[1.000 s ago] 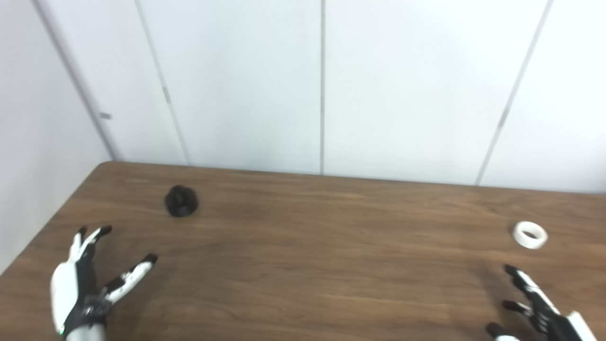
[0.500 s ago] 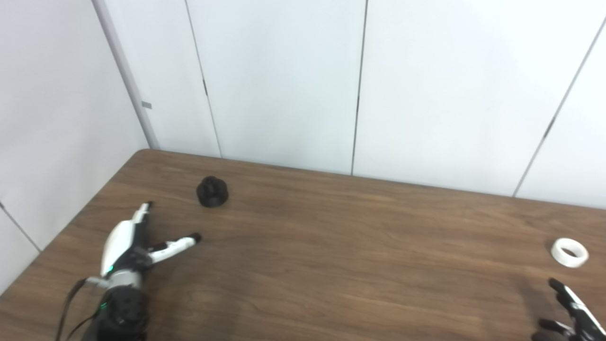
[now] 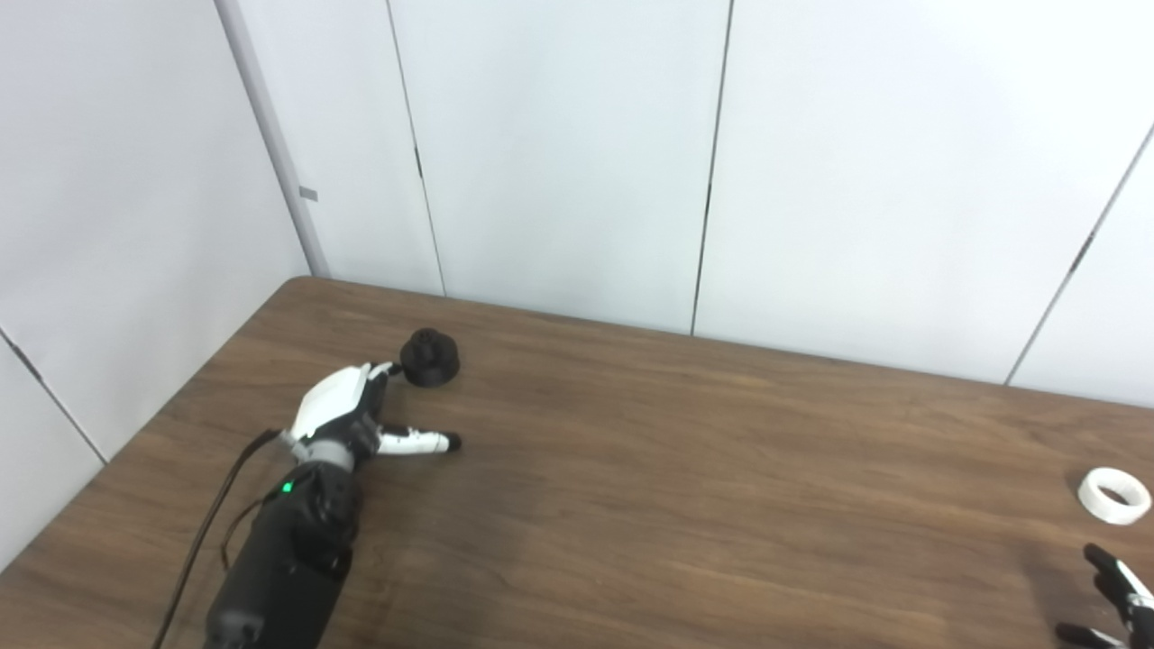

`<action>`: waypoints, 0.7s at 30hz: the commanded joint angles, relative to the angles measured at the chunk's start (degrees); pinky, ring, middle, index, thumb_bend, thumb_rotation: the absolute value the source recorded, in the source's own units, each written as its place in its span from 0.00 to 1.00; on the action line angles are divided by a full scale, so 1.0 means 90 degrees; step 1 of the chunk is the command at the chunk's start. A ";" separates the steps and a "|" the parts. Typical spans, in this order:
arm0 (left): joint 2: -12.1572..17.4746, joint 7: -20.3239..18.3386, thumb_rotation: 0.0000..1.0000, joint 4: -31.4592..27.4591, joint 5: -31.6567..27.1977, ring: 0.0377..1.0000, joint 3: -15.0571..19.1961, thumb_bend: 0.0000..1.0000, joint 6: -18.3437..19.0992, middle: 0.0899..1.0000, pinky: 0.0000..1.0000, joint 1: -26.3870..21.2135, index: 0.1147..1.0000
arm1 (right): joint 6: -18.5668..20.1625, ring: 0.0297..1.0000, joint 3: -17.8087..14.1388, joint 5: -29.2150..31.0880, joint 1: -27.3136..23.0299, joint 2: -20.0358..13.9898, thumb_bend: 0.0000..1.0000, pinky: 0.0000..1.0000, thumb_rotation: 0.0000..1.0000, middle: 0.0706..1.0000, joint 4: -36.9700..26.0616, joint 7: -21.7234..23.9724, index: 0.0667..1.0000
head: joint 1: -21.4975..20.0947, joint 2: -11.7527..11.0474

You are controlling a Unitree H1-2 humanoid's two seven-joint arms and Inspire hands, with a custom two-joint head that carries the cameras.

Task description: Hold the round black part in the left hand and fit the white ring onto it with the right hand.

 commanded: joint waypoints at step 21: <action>-0.0306 -0.0392 0.41 0.0514 0.0815 1.00 0.0477 1.00 0.0012 1.00 1.00 -0.0549 0.95 | -0.0446 0.95 -0.0165 -0.0241 -0.0132 -0.0286 0.65 0.88 0.75 0.97 0.0466 -0.0104 0.92 | 0.0404 -0.0254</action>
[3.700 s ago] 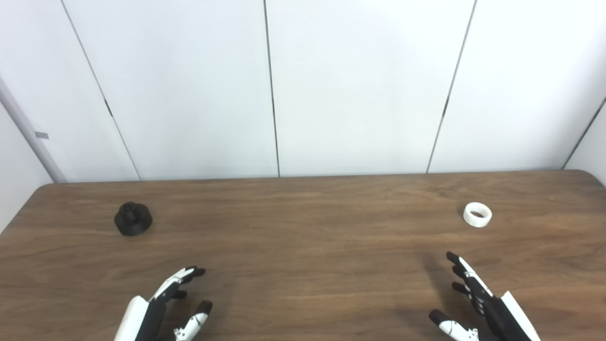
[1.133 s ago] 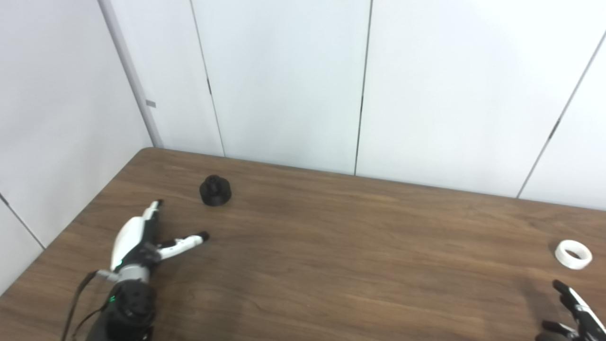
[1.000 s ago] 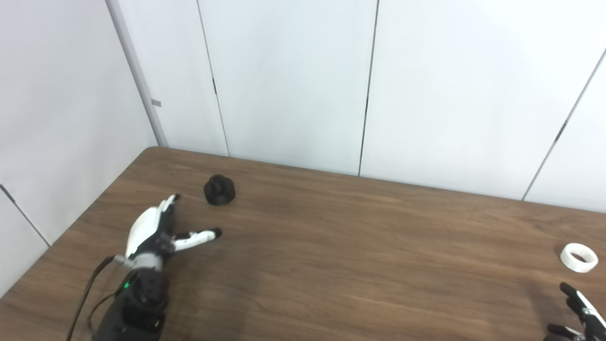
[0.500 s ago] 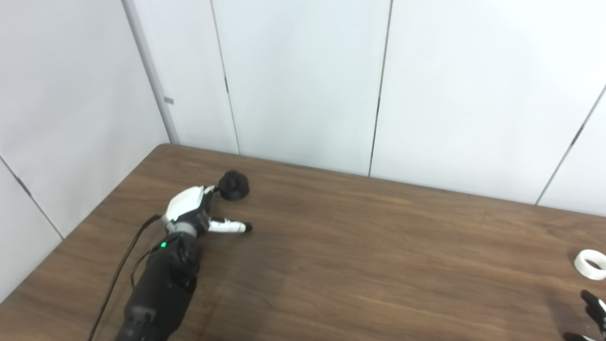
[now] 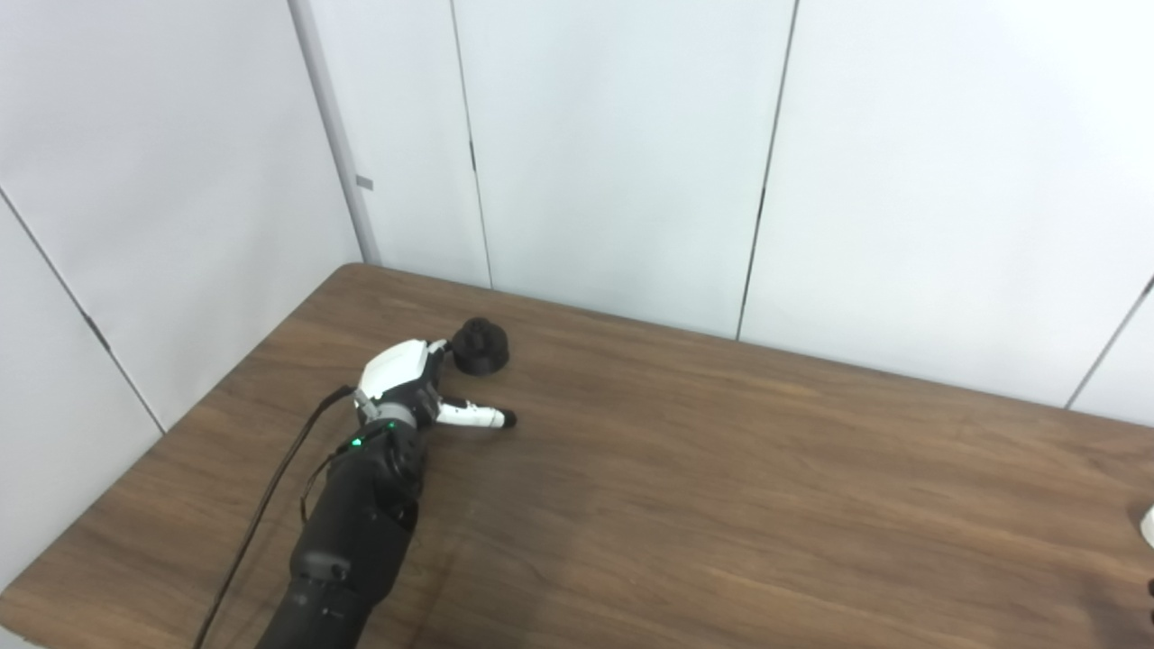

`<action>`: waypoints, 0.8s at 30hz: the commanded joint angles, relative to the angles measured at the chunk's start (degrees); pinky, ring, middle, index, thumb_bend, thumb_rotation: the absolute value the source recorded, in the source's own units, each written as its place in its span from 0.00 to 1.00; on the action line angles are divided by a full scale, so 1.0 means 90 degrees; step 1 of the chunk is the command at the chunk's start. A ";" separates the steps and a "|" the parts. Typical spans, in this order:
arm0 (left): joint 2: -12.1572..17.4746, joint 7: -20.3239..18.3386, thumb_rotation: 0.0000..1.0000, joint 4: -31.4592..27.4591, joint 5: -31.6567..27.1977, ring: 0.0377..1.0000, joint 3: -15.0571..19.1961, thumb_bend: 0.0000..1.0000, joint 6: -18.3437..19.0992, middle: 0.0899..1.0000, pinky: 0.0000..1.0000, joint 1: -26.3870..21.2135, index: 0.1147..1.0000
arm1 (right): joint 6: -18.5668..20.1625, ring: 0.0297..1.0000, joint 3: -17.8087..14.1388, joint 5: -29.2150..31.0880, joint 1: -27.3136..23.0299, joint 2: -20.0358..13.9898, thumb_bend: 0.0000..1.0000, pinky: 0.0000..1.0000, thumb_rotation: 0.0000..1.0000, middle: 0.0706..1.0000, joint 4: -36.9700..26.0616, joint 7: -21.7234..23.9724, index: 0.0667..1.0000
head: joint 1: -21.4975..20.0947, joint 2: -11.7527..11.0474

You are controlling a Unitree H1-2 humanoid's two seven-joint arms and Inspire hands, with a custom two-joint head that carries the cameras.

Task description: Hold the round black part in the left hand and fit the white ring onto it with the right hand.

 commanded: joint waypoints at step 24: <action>0.0586 0.0616 0.39 0.2327 -0.1174 1.00 -0.0393 1.00 -0.0023 1.00 1.00 -0.1119 0.82 | -0.0133 0.95 -0.0252 0.0069 0.0069 -0.0423 0.69 0.88 0.75 0.97 0.0248 -0.0023 0.92 | 0.0220 -0.0019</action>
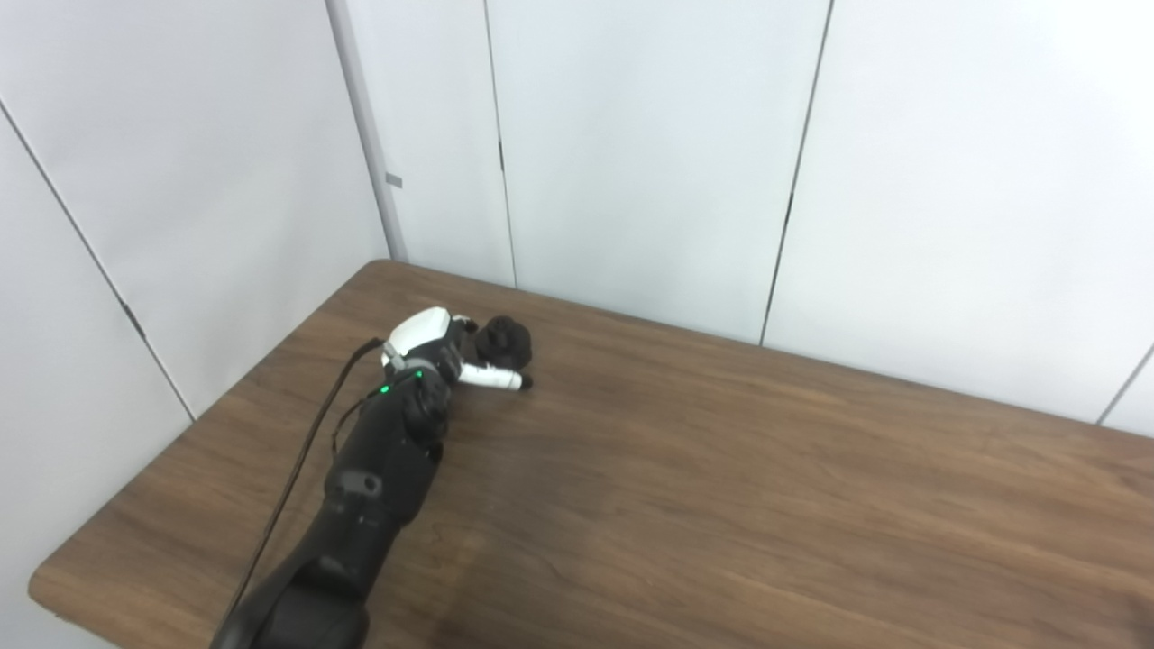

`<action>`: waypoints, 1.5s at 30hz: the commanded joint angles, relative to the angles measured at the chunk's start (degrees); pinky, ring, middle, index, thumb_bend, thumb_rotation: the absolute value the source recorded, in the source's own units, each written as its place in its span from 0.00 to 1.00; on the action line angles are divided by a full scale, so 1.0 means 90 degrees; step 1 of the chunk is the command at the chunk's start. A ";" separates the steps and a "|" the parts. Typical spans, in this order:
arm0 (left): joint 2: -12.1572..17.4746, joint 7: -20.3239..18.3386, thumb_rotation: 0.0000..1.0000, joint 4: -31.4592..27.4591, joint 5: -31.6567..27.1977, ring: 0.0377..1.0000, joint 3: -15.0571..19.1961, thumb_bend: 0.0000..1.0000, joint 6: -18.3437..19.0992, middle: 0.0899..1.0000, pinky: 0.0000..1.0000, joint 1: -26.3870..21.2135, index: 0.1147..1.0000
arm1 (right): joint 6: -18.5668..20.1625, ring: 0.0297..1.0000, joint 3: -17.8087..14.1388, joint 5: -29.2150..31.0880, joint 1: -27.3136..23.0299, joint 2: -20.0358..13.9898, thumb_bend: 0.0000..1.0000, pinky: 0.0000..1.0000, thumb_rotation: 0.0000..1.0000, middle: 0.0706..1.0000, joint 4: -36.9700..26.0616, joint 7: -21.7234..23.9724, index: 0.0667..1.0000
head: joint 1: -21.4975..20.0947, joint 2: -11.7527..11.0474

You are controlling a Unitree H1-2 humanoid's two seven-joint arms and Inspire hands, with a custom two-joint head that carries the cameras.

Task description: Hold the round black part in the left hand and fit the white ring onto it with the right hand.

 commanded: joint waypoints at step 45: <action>0.0089 0.1335 0.21 0.0369 -0.1623 1.00 -0.1845 1.00 -0.0995 1.00 1.00 0.0197 0.78 | 0.0250 0.99 -0.0048 -0.0129 0.0210 -0.0063 0.71 0.90 0.74 0.99 -0.0316 -0.0099 0.93 | -0.0183 -0.0020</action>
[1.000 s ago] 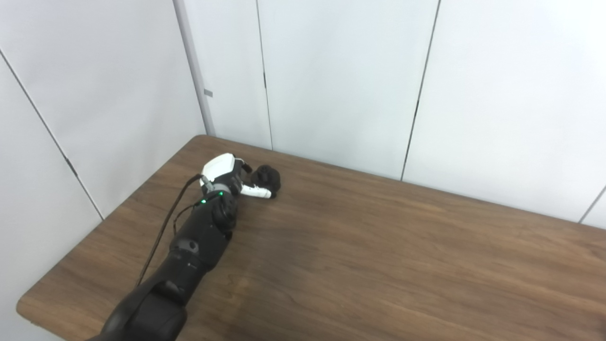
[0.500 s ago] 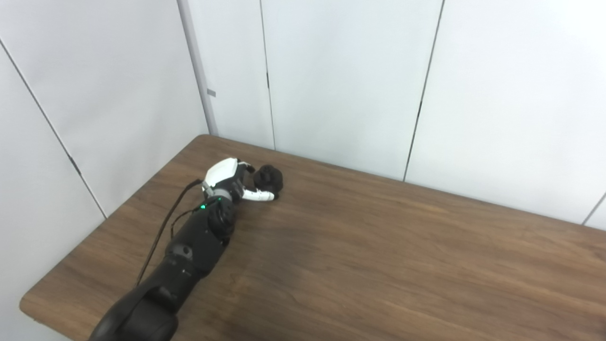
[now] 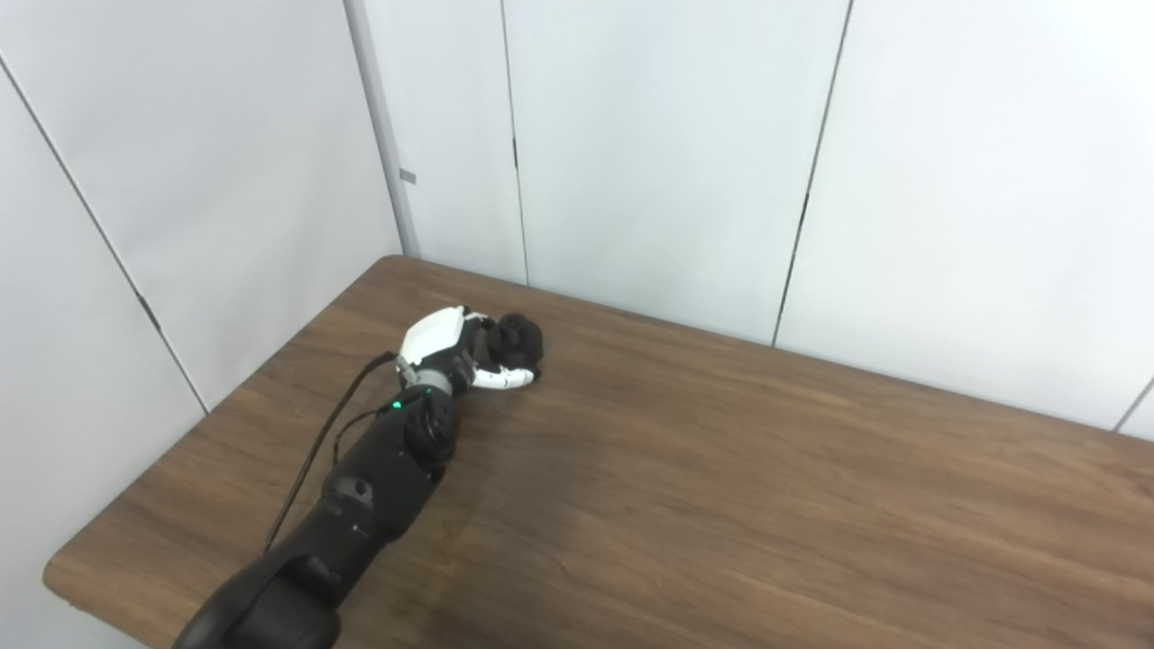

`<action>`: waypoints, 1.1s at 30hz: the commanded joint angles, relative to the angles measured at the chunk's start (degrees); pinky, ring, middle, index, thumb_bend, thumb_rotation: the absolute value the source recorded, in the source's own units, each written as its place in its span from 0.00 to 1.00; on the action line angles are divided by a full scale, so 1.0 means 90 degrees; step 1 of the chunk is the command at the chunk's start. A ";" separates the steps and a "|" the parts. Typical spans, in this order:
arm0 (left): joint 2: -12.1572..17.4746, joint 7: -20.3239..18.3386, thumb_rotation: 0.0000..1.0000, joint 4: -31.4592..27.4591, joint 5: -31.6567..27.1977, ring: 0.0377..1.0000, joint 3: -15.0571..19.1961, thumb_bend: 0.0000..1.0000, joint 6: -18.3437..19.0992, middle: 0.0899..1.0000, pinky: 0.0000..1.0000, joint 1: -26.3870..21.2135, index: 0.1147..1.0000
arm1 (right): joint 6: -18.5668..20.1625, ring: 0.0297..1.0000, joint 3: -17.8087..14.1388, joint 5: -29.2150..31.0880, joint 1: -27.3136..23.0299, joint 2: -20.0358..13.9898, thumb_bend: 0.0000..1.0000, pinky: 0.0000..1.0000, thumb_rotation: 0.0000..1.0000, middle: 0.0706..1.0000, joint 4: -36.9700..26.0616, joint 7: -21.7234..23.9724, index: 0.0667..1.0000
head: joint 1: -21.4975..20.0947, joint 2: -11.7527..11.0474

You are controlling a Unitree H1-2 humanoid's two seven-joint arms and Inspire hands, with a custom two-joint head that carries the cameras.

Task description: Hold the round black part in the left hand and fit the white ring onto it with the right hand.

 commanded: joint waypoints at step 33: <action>-0.0206 0.0803 0.05 0.0862 0.0026 1.00 -0.0702 0.52 -0.0927 0.87 1.00 -0.0078 0.41 | 0.0215 0.96 -0.0011 -0.0068 0.0053 -0.0072 0.77 0.88 0.78 0.96 -0.0168 -0.0032 0.91 | -0.0050 0.0025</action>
